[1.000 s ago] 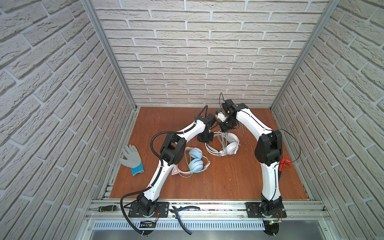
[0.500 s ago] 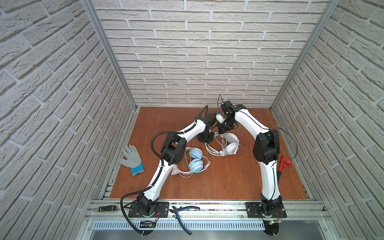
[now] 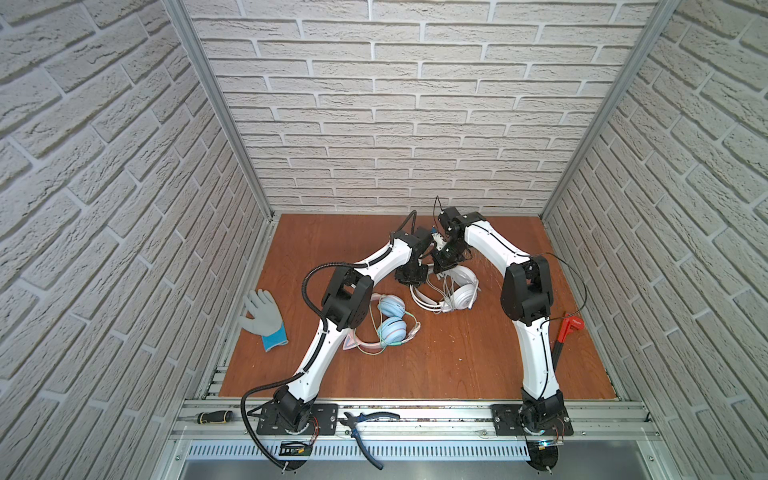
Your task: Wrap the headphones
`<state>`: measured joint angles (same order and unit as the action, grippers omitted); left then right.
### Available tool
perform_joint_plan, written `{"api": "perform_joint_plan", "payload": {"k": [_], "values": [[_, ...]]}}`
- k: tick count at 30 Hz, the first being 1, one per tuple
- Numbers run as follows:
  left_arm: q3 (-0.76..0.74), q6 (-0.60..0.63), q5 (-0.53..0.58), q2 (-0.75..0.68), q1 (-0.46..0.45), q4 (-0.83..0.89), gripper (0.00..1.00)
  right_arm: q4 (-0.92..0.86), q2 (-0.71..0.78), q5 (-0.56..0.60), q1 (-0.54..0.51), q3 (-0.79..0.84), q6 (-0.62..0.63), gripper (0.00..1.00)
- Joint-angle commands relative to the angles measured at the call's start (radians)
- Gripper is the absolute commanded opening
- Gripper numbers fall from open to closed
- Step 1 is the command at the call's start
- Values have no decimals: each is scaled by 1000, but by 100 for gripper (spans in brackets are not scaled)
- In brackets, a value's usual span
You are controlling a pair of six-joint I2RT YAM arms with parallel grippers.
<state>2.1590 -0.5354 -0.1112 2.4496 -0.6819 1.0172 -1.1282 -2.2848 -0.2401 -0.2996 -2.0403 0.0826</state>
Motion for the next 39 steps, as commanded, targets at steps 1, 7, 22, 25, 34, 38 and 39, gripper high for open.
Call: {"api": "perform_joint_plan", "payload": {"k": [1, 7, 22, 25, 34, 38, 39], "values": [[19, 8, -10, 19, -10, 27, 22, 19, 9, 16, -9, 17, -27, 5], [18, 5, -4, 10, -10, 32, 23, 31, 21, 73, -9, 42, -59, 9], [5, -33, 28, -72, -10, 33, 37, 48, 55, 105, -9, 66, -89, 23], [4, -38, 28, -83, -10, 33, 38, 46, 64, 99, -9, 65, -92, 25], [10, -35, 37, -95, -9, 43, 39, 57, 113, 90, -9, 77, -110, 28], [-6, -36, 22, -84, -8, 29, 39, 71, 136, 72, -9, 89, -124, 30], [-12, -38, 19, -81, -8, 25, 39, 75, 141, 68, -9, 94, -128, 31]]}}
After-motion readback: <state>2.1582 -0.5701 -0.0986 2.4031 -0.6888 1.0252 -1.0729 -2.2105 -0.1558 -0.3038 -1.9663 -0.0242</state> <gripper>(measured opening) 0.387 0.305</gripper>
